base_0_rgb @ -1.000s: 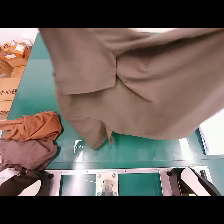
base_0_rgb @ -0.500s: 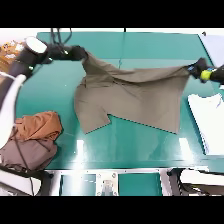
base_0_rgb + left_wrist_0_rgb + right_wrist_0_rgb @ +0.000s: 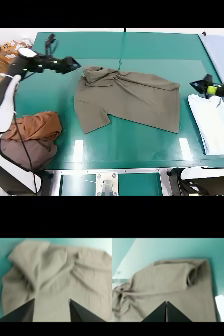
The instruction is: Fold the shirts.
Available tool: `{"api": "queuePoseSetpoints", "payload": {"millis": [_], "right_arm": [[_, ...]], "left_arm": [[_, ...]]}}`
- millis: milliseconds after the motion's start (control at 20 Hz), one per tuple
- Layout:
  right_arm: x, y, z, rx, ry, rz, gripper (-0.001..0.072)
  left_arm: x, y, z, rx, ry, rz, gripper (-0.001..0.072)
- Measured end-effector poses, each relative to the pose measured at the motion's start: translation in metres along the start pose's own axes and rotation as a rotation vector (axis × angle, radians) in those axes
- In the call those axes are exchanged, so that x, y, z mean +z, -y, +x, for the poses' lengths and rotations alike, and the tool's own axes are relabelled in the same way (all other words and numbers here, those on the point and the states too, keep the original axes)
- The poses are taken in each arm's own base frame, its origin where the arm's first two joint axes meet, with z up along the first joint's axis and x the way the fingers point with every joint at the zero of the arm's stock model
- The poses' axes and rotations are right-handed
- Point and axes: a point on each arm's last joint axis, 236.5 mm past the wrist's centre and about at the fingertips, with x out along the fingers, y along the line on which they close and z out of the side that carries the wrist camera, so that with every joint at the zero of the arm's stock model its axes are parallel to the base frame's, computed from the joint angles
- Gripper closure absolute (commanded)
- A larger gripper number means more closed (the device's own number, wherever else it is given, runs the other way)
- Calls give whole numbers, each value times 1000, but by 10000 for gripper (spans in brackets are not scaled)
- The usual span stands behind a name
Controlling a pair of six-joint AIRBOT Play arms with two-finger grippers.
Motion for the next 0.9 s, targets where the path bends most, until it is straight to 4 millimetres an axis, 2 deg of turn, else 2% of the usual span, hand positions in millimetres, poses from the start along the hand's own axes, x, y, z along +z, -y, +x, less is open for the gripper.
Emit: {"api": "queuePoseSetpoints", "payload": {"millis": [50, 150, 200, 300, 350, 400, 450, 500, 600, 650, 700, 750, 800, 850, 900], "right_arm": [[-6, 3, -11, -1, -8, 10, 700], [-19, 14, -31, -35, -13, 22, 700], [-30, 19, -40, -59, -26, 32, 699], [-48, 34, -58, -125, -28, 57, 699], [-57, 40, -65, -156, -36, 66, 642], [-66, 45, -73, -181, -39, 82, 522], [-74, 53, -79, -214, -41, 94, 438], [-82, 60, -84, -240, -46, 106, 406], [-101, 70, -88, -273, -74, 148, 394], [-112, 78, -88, -291, -96, 173, 344], [-124, 83, -87, -301, -116, 199, 337], [-136, 88, -84, -306, -137, 229, 337], [-148, 94, -83, -319, -158, 256, 310], [-158, 100, -81, -328, -174, 278, 270], [-168, 103, -78, -331, -186, 301, 271]], "left_arm": [[-8, -6, -12, -12, -40, -15, 411], [-29, -22, -30, -8, -124, -35, 412], [-41, -32, -36, 4, -165, -50, 389], [-70, -47, -37, 17, -246, -91, 272], [-83, -54, -34, 23, -273, -118, 269], [-97, -62, -31, 34, -299, -144, 269], [-110, -68, -25, 42, -317, -170, 269], [-121, -72, -18, 47, -333, -185, 269], [-143, -73, -1, 48, -370, -190, 269], [-150, -73, 8, 55, -379, -182, 269], [-155, -69, 17, 54, -383, -173, 272], [-157, -65, 25, 54, -380, -160, 352], [-157, -63, 33, 60, -371, -149, 540], [-157, -66, 38, 79, -363, -135, 676], [-156, -67, 41, 88, -356, -127, 678]]}}
